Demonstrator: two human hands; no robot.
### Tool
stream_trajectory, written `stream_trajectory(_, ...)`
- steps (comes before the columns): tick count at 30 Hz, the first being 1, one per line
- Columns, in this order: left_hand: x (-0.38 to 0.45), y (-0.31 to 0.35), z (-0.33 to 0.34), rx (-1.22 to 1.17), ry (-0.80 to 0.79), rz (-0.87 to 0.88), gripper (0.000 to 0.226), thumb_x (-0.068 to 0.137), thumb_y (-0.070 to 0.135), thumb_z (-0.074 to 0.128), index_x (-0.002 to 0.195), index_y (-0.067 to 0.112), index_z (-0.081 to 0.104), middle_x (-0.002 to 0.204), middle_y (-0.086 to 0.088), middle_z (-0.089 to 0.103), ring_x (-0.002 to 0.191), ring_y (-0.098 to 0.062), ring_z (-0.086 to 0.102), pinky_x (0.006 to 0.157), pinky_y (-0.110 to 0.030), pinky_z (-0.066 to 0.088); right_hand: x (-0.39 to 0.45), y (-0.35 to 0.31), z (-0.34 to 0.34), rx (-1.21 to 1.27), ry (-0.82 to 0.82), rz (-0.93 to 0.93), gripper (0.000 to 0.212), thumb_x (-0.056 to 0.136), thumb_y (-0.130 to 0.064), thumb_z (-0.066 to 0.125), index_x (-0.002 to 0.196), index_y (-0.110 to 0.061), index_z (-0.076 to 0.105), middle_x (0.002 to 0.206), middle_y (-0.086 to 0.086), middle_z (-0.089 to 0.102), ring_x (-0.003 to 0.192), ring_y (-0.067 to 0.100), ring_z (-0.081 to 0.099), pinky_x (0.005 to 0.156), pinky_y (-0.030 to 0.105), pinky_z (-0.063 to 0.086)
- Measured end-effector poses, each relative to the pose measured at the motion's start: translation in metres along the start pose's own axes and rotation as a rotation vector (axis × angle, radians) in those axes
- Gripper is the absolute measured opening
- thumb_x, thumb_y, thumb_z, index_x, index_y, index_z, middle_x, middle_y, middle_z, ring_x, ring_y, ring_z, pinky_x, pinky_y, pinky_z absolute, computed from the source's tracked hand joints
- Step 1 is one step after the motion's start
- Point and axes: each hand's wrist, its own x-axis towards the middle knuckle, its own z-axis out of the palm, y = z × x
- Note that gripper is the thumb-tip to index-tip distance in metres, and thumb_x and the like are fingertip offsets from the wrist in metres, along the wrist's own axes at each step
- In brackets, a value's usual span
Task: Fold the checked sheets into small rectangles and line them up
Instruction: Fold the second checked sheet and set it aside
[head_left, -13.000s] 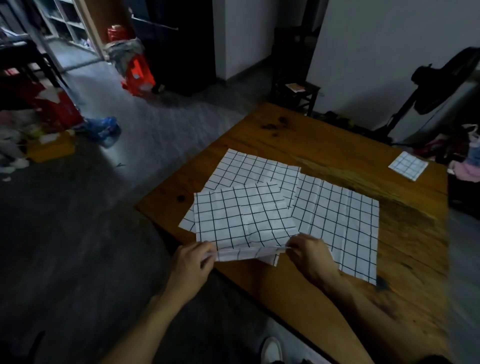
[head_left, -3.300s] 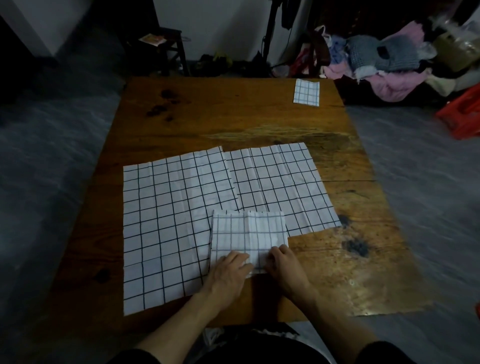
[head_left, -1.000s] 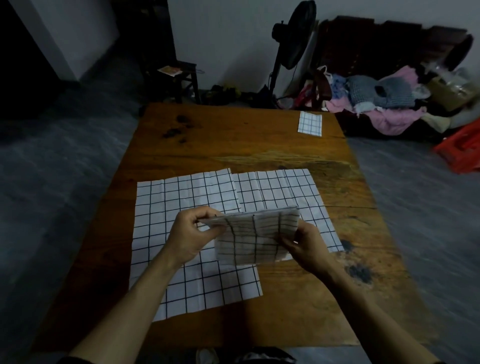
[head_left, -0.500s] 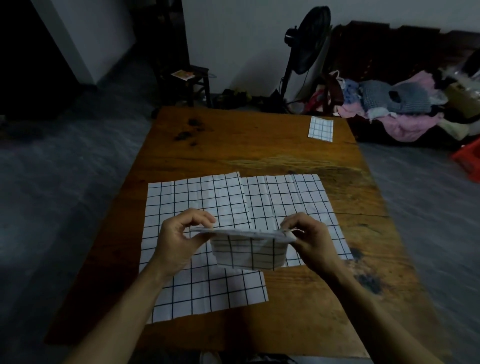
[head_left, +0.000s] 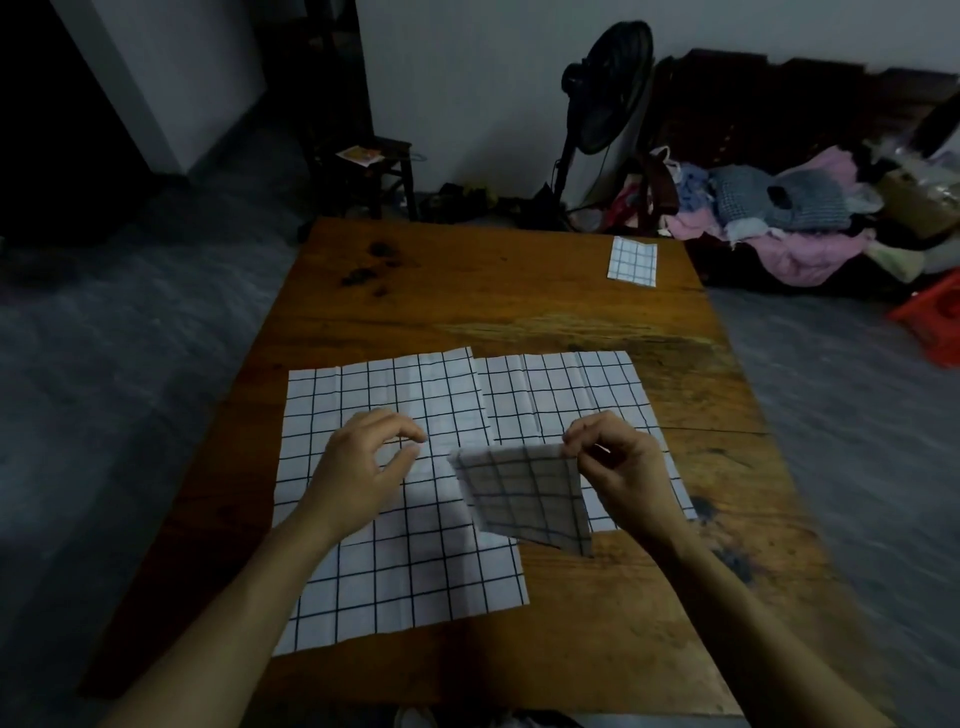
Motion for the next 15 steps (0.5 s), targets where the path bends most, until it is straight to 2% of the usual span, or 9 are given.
stream_trajectory(3, 0.012, 0.018, 0.016, 0.065, -0.156, 0.036, 0.036, 0.085, 0.05, 0.053, 0.111, 0.028, 0.065, 0.113, 0.016, 0.059, 0.11, -0.005, 0.048, 0.093, -0.027, 0.04, -0.003, -0.002, 0.004, -0.044, -0.034, -0.024, 0.02, 0.083, -0.002, 0.061, 0.08, -0.022, 0.067, 0.098, -0.001, 0.064, 0.096, 0.022, 0.063, 0.08, 0.032, 0.058)
stream_trajectory(6, 0.021, 0.026, 0.036, 0.125, -0.266, 0.098, 0.042, 0.085, 0.048, 0.063, 0.123, 0.031, 0.058, 0.125, 0.015, 0.054, 0.118, -0.006, 0.042, 0.098, -0.03, 0.037, -0.006, -0.003, 0.006, -0.04, -0.072, -0.033, 0.009, 0.082, -0.011, 0.06, 0.081, -0.017, 0.066, 0.097, 0.0, 0.064, 0.095, 0.022, 0.064, 0.078, 0.032, 0.057)
stream_trajectory(9, 0.026, 0.024, 0.048, 0.149, -0.397, 0.086, 0.046, 0.083, 0.044, 0.069, 0.126, 0.036, 0.053, 0.132, 0.016, 0.05, 0.125, -0.007, 0.037, 0.103, -0.034, 0.034, -0.009, -0.002, 0.006, 0.016, -0.088, -0.023, 0.015, 0.083, 0.005, 0.061, 0.082, -0.009, 0.067, 0.096, 0.006, 0.064, 0.092, 0.026, 0.063, 0.077, 0.038, 0.057)
stream_trajectory(12, 0.026, 0.025, 0.051, 0.106, -0.465, 0.084, 0.034, 0.082, 0.042, 0.07, 0.113, 0.038, 0.057, 0.121, 0.019, 0.055, 0.119, -0.005, 0.042, 0.099, -0.036, 0.036, -0.012, 0.001, 0.004, 0.051, -0.087, -0.006, 0.028, 0.083, 0.016, 0.059, 0.081, -0.01, 0.067, 0.096, 0.009, 0.064, 0.092, 0.028, 0.063, 0.078, 0.042, 0.057)
stream_trajectory(15, 0.022, 0.027, 0.05, 0.014, -0.445, 0.066, 0.01, 0.087, 0.034, 0.067, 0.096, 0.034, 0.064, 0.1, 0.02, 0.061, 0.1, 0.003, 0.051, 0.093, -0.037, 0.045, -0.016, 0.002, 0.002, 0.063, -0.07, -0.003, 0.026, 0.082, 0.015, 0.058, 0.081, -0.009, 0.067, 0.095, 0.007, 0.064, 0.093, 0.027, 0.063, 0.08, 0.039, 0.056)
